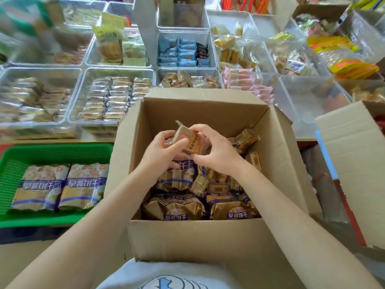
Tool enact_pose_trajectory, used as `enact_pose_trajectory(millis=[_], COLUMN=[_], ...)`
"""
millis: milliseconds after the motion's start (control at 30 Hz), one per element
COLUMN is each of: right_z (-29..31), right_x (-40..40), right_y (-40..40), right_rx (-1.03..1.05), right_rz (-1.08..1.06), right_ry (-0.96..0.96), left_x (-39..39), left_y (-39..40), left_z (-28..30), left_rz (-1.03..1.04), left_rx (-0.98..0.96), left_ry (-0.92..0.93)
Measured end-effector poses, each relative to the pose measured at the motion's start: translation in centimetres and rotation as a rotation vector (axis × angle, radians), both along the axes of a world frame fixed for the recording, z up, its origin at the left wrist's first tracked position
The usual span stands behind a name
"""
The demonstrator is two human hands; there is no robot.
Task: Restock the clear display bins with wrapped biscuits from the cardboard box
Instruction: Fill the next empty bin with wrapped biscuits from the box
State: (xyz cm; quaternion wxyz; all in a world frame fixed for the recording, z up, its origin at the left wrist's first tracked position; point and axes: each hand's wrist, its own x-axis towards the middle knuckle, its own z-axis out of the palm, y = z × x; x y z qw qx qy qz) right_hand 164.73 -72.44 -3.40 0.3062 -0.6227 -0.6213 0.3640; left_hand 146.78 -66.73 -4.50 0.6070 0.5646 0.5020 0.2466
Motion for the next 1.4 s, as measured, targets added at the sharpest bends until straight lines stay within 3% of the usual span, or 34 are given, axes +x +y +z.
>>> enact_pose_trajectory(millis=[200,267,500,733,833,1100,1300,1400], right_z=[3.0,3.3,1.5,-3.3,-5.6,-10.3,-14.3,-15.5], right_x=[-3.8,-6.5,-20.2,-33.6,-38.8,-46.0,-49.0,-49.9], right_y=[3.7,5.7,15.9,28.7,33.9,44.2,47.6,48.8], right_rx=[-0.03,-0.069,-0.025,-0.051,-0.125,-0.262,-0.431,-0.457], right_rz=[-0.066,-0.034,0.048,-0.136,-0.2,-0.326,-0.213,-0.254], right_ry=[0.225,0.213,0.113,-0.044,-0.139,-0.33,-0.318,-0.302], left_x=[-5.9,-8.9,-21.0,-40.7,-46.6,-50.7,-50.8,-50.8], left_y=[3.4,4.8,11.4,25.6,31.1,39.0,39.6,39.7], left_z=[3.1,3.2,1.9,-5.6,-8.6,-14.9,-15.0,-14.9], left_rz=[-0.02,-0.042,-0.033,0.001,-0.01,-0.389,-0.424,-0.44], left_rx=[-0.052,-0.019,0.367,0.332,0.405,0.574,0.569,0.571], left_ry=[-0.28,-0.274,0.153,0.569,0.704,0.978,0.982,0.996])
